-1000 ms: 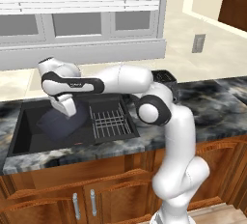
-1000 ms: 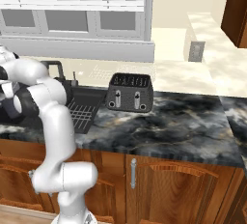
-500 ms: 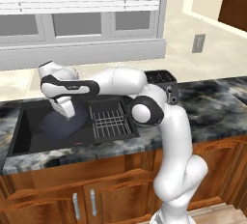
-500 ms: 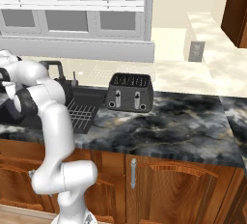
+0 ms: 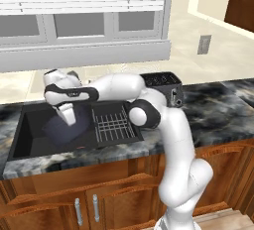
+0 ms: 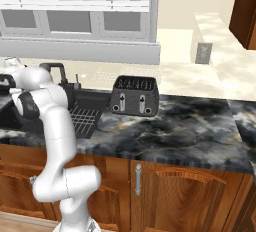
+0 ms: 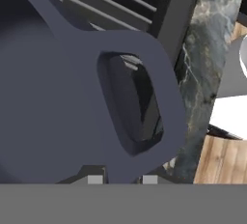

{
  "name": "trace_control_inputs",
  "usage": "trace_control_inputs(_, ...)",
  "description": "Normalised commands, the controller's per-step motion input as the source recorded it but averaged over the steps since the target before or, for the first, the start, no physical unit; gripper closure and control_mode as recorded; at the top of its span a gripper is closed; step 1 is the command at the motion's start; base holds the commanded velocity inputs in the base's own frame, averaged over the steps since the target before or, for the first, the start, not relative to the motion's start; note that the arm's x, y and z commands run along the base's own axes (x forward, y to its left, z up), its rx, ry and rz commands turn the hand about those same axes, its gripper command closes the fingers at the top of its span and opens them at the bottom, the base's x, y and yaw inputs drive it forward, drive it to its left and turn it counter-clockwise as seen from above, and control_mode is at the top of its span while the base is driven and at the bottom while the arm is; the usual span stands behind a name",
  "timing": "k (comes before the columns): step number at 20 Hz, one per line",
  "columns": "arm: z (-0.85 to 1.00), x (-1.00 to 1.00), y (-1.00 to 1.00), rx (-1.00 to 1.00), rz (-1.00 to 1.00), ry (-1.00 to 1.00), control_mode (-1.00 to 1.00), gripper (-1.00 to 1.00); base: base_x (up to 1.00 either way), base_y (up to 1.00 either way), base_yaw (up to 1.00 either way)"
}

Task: Move the pot and pan from the stove into the sink.

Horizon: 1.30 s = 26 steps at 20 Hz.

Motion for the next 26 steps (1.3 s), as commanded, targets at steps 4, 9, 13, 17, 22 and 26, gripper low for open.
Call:
trace_control_inputs(4,-0.46,0.35,0.07,0.01,-0.11,-0.04,-1.00,1.00,0.00,0.00,0.00)
trace_control_inputs(9,-0.43,0.25,0.12,0.02,-0.11,-0.04,-1.00,1.00,0.00,0.00,0.00)
trace_control_inputs(13,-0.26,0.21,0.15,0.01,-0.10,-0.05,-1.00,1.00,0.00,0.00,0.00)
trace_control_inputs(17,-0.10,0.11,0.05,0.00,-0.04,-0.03,-1.00,1.00,0.00,0.00,0.00)
trace_control_inputs(22,-0.30,0.01,0.00,-0.03,-0.02,-0.04,-1.00,1.00,0.00,0.00,0.00)
trace_control_inputs(26,-0.11,0.00,0.00,-0.01,-0.01,-0.03,-1.00,1.00,0.00,0.00,0.00)
